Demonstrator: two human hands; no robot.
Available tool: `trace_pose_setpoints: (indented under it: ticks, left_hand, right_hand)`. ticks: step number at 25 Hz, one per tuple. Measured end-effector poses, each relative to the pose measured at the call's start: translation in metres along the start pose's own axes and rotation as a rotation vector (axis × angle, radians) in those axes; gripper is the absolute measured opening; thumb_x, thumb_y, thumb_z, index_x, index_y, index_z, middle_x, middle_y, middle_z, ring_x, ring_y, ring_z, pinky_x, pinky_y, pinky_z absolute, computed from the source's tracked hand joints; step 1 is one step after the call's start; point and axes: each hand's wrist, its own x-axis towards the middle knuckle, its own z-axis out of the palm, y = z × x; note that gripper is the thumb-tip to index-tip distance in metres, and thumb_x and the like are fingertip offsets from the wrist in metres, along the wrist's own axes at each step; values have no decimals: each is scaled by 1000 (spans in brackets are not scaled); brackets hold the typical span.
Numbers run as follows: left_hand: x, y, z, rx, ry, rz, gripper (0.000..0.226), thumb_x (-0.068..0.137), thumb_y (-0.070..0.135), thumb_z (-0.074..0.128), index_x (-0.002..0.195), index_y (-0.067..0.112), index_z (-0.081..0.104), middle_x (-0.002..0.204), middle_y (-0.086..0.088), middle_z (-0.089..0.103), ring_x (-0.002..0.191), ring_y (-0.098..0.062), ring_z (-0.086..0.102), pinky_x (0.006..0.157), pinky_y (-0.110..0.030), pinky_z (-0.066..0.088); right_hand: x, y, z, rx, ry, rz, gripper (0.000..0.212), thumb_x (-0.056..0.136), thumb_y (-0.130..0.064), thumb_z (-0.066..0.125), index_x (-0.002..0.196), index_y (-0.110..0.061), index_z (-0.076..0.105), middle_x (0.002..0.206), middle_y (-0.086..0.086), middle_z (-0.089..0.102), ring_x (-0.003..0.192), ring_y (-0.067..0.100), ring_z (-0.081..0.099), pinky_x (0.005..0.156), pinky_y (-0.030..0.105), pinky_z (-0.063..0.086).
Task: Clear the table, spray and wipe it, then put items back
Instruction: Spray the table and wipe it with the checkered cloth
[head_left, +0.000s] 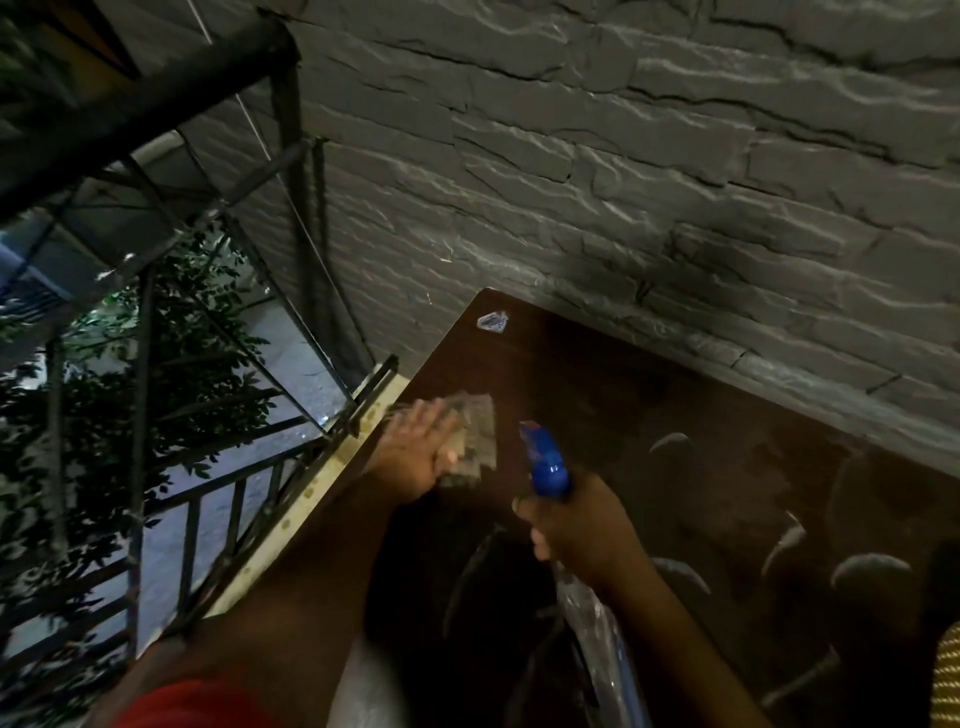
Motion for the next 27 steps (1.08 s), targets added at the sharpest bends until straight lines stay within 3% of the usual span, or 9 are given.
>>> trace_pose_setpoints:
  ticks: [2,6,10,11,14,17,21,24,27]
  left_hand:
    - [3,2,0,18,77,-271,64,100,48,23,154,26,-3,163,-6,-8,148,-30,-11,118,-49,-6]
    - [-17,20,6,51,-107,456,61,101,47,27,154,31,1,157,9,-17,145,-17,-19,119,-44,-11]
    - [-24,34,8,-220,171,-198,63,98,48,32,154,23,15,163,-7,5,149,-30,-3,119,-50,-3]
    - [-42,57,16,-268,155,-110,62,97,47,35,152,21,25,162,-8,11,149,-33,0,119,-51,-2]
    - [-46,28,22,76,-63,550,56,100,44,30,150,19,30,161,-9,19,150,-32,0,120,-53,5]
    - [-16,-17,-6,62,121,47,56,101,42,29,153,24,17,163,-9,2,149,-35,-2,119,-55,7]
    - [-36,-14,8,136,-46,560,59,102,44,28,154,31,6,162,2,-8,148,-24,-12,121,-47,-1]
    - [-32,-22,-1,61,66,164,58,102,42,26,155,26,10,163,-3,-5,148,-29,-12,120,-49,-1]
    - [-66,-12,21,128,-38,612,58,101,43,30,154,30,10,163,2,-7,148,-25,-15,119,-47,-4]
  right_hand:
    - [4,-8,2,16,46,-23,20,69,-26,71,87,-24,62,56,1,64,49,17,61,56,36,54]
    - [10,-16,16,91,19,-28,24,72,-21,72,95,-19,64,68,5,66,54,17,61,57,35,54]
    - [1,-23,32,103,94,-34,32,55,-42,71,80,-23,65,70,6,69,66,28,66,71,48,56]
    - [-1,-25,33,110,106,-36,28,61,-38,72,82,-22,64,72,7,69,68,28,67,72,48,57]
    - [-13,-28,37,160,140,-29,11,79,-14,70,84,-12,60,63,4,64,60,23,61,66,43,55]
    - [-26,-26,44,193,183,-7,9,81,-6,68,84,-9,60,53,1,58,52,20,57,58,37,51]
    - [-41,-27,58,197,170,62,11,84,-7,67,92,-9,60,66,8,62,58,22,59,58,34,52]
    - [-50,-24,68,229,162,72,14,84,-5,66,96,-8,59,69,11,60,62,25,57,59,35,51]
    - [-57,-24,77,168,130,74,13,86,-10,66,97,-8,60,75,15,64,64,24,60,63,37,54]
